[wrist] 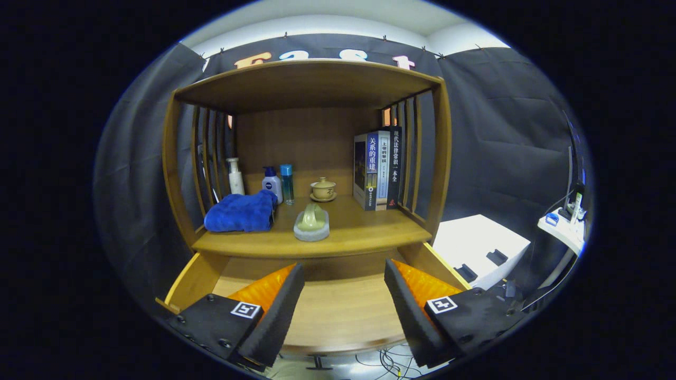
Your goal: Pull open the drawer, take out the items inside it, and place them on the countertop above the cabinet.
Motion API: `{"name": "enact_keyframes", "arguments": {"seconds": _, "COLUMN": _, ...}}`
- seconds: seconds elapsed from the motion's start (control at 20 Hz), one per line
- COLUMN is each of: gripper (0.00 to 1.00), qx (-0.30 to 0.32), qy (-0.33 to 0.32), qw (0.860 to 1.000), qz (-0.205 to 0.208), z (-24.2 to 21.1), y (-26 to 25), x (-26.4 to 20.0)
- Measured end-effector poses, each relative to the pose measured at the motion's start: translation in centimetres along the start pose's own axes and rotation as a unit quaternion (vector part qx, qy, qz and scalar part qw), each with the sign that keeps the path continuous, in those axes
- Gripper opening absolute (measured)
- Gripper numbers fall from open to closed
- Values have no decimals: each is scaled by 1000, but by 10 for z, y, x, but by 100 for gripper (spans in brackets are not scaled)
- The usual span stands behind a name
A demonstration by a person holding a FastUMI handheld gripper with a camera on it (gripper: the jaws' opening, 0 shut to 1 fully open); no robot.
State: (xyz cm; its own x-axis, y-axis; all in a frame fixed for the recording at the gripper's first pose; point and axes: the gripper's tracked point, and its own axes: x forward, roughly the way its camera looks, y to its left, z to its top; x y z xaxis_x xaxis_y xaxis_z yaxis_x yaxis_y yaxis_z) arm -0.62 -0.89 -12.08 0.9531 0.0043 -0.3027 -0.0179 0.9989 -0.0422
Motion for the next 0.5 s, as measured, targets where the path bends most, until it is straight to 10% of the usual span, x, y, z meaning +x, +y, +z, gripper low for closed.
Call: {"name": "enact_keyframes", "arguments": {"seconds": 0.5, "gripper": 99, "qx": -10, "qy": 17, "qw": 1000, "qz": 20, "z": -82, "y": 12, "x": -36}}
